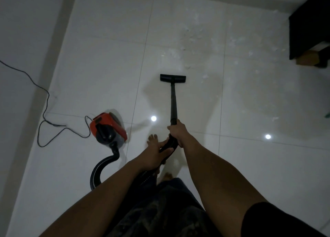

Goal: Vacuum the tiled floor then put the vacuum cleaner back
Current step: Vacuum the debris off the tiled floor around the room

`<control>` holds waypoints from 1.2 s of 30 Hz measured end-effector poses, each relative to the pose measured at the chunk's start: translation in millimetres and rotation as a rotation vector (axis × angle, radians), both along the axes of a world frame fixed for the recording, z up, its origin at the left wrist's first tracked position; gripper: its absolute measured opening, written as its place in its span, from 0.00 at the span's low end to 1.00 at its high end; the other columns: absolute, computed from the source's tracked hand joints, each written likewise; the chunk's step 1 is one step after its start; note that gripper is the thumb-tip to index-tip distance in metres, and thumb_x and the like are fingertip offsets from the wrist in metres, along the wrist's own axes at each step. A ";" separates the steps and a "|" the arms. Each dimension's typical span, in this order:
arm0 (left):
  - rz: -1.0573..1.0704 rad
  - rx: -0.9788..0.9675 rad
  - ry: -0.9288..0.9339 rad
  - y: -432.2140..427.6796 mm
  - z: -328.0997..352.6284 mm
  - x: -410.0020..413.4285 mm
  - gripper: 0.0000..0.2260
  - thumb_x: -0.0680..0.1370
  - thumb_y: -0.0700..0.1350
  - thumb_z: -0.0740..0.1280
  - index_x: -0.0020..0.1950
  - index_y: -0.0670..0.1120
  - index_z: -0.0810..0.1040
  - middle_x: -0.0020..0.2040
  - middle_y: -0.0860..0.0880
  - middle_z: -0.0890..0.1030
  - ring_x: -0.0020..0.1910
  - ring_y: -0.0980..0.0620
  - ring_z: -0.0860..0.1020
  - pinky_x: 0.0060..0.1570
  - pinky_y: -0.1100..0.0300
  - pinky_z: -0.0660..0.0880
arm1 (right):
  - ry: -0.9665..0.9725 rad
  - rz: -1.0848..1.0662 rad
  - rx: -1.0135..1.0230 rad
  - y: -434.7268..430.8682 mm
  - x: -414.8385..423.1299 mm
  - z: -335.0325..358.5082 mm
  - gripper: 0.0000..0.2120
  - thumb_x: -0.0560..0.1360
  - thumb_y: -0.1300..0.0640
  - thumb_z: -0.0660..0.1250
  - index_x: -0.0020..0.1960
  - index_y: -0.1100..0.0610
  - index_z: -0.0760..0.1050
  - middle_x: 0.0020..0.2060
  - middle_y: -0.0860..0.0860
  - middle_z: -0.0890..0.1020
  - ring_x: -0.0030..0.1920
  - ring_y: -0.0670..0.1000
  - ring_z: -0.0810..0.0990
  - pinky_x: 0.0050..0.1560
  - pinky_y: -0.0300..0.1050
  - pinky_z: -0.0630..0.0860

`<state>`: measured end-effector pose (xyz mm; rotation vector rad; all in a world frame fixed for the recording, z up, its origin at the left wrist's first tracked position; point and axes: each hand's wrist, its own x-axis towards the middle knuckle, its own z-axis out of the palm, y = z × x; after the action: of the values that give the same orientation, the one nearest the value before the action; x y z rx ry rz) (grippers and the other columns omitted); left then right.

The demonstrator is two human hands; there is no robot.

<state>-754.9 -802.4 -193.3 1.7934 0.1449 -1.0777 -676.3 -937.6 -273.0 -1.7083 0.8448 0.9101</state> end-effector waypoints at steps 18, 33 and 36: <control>-0.017 0.029 -0.006 35.4 -3.7 204.3 0.22 0.83 0.56 0.61 0.78 0.57 0.67 0.37 0.59 0.84 0.33 0.61 0.81 0.34 0.67 0.76 | -0.036 0.106 -0.091 33.9 200.5 1.0 0.31 0.81 0.58 0.63 0.82 0.52 0.60 0.66 0.61 0.78 0.67 0.63 0.78 0.67 0.61 0.77; 0.054 0.016 0.040 -11.4 7.2 372.1 0.23 0.84 0.54 0.61 0.78 0.56 0.62 0.39 0.62 0.79 0.26 0.68 0.78 0.25 0.76 0.69 | -0.049 0.068 -0.082 -7.9 365.6 -4.0 0.33 0.82 0.57 0.62 0.84 0.52 0.57 0.68 0.59 0.78 0.64 0.61 0.80 0.65 0.59 0.79; 0.058 -0.007 0.033 -20.3 5.3 405.3 0.15 0.84 0.54 0.61 0.71 0.62 0.66 0.34 0.59 0.82 0.25 0.67 0.77 0.25 0.74 0.70 | -0.055 0.048 -0.087 -17.5 400.2 -4.3 0.32 0.81 0.57 0.63 0.83 0.53 0.59 0.66 0.59 0.79 0.63 0.61 0.80 0.65 0.59 0.79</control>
<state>-349.6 -822.7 -188.0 1.7549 0.2118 -1.0659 -276.2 -955.0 -277.3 -1.8277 0.8207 0.8657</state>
